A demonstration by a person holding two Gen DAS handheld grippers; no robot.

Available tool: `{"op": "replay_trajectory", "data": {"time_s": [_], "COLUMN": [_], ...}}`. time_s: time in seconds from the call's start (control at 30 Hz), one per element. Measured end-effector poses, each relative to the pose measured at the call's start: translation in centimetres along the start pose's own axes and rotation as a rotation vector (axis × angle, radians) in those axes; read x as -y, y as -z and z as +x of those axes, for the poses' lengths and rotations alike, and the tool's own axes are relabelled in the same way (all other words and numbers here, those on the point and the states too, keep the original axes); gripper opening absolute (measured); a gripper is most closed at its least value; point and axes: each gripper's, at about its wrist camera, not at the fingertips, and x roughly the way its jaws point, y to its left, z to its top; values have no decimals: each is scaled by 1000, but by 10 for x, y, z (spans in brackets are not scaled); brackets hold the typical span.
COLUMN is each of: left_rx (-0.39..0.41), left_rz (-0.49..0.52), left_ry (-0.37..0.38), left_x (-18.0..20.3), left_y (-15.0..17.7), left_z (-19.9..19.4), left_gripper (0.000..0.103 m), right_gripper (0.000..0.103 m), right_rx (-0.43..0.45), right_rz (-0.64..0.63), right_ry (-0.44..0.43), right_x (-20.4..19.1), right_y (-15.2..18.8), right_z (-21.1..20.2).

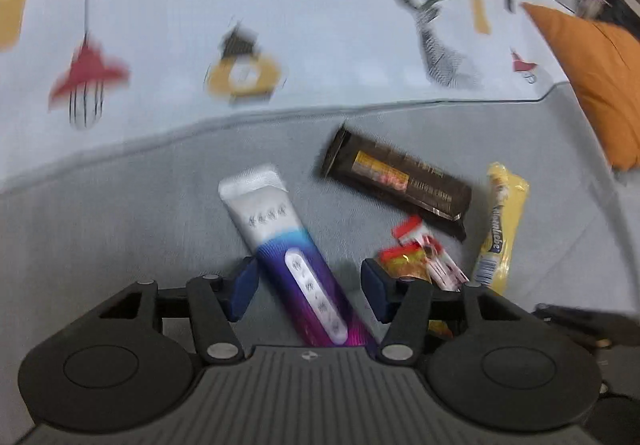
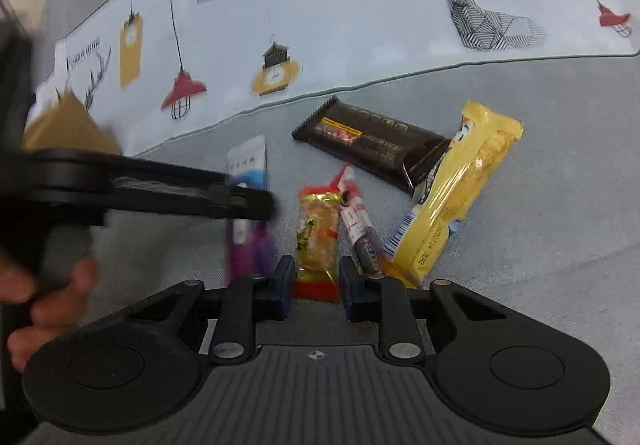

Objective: Organize snacks
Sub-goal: 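Grasp the purple-white tube with the left tool while the right tool grasps the small gold snack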

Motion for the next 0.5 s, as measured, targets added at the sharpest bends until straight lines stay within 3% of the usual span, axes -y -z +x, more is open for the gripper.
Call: {"op": "replay_trajectory", "data": {"time_s": [0.07, 0.17, 0.37, 0.5], "left_rx": [11, -7, -40, -58], "left_rz": [81, 32, -35, -16], "left_ry": [-49, -25, -43, -47], "left_x": [5, -13, -30, -38], "left_y": [6, 18, 52, 71], "left_z": [-2, -13, -46, -65], "left_gripper": [35, 27, 27, 27], "right_gripper": [26, 26, 26, 18], "right_rx": [-1, 9, 50, 25], "right_rz": [-60, -80, -88, -109], "right_ry": [20, 31, 96, 93], "right_x": [-9, -13, -24, -40], "right_y": [-1, -2, 2, 13], "right_z": [2, 5, 9, 0]}}
